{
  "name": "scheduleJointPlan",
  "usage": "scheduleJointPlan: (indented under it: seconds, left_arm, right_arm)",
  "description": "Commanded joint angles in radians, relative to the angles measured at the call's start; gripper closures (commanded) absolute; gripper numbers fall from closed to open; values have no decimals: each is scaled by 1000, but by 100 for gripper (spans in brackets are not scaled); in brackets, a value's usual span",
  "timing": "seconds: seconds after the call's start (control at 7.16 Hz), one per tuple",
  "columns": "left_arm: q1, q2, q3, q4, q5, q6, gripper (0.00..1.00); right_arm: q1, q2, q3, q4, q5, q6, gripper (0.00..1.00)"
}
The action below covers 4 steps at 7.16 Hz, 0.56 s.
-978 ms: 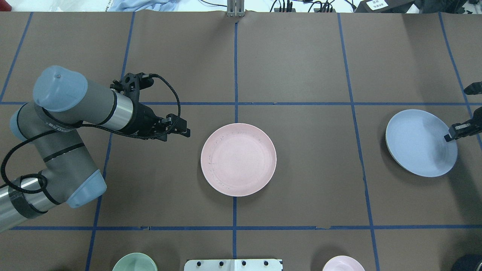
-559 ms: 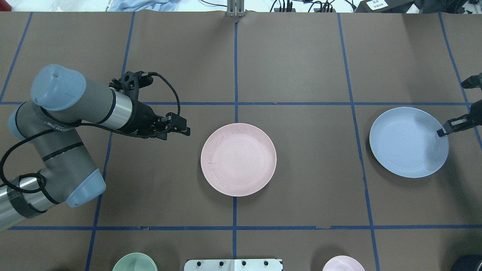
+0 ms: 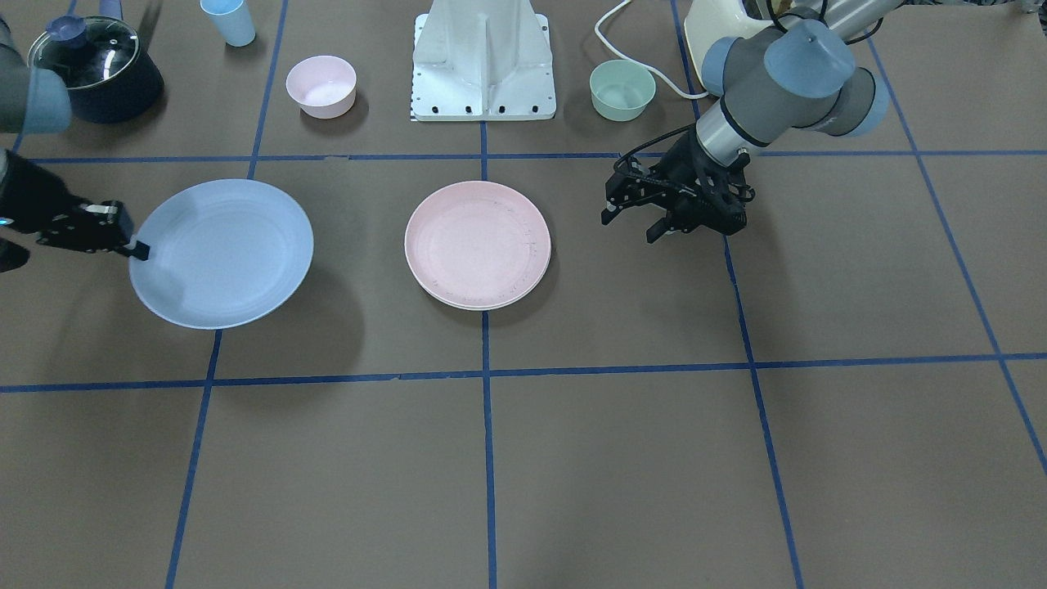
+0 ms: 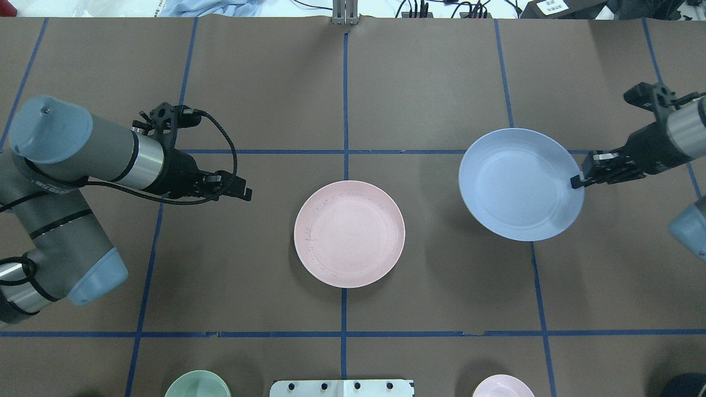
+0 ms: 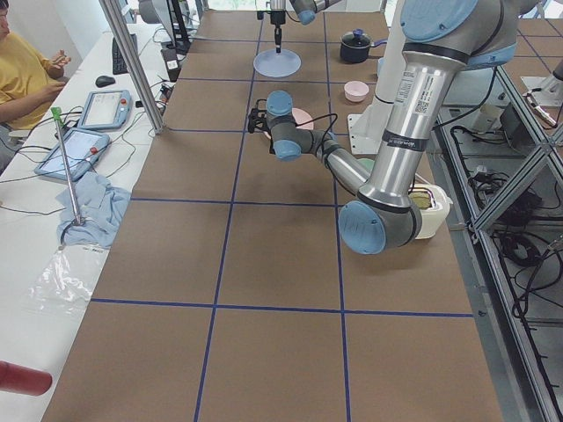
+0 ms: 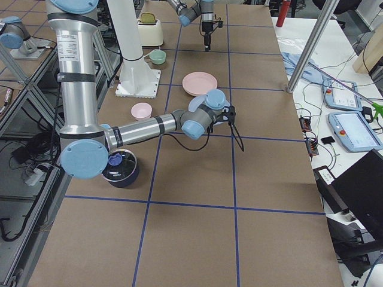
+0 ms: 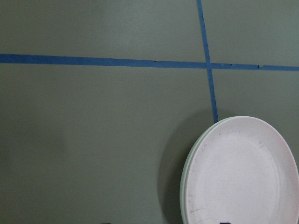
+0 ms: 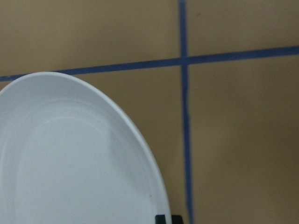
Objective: Stack three plates with pink and blue
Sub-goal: 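Carry the light blue plate with the right gripper onto the pink plate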
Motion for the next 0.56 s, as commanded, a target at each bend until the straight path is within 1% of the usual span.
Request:
scheduleJointPlan:
  seconds: [0.0, 0.14, 0.28, 0.42]
  left_arm:
    - [-43, 68, -8, -1, -1, 119, 18]
    - [-56, 75, -10, -1, -1, 124, 18]
    - [-57, 76, -8, -1, -1, 124, 18]
    - [-57, 77, -10, -1, 0, 124, 18]
  right_arm:
    - [-277, 118, 86, -9, -203, 375, 100]
    - [-397, 192, 86, -39, -326, 474, 100]
    - [-468, 268, 83, -160, -408, 482, 100]
    - [-519, 322, 74, -234, -478, 484, 100]
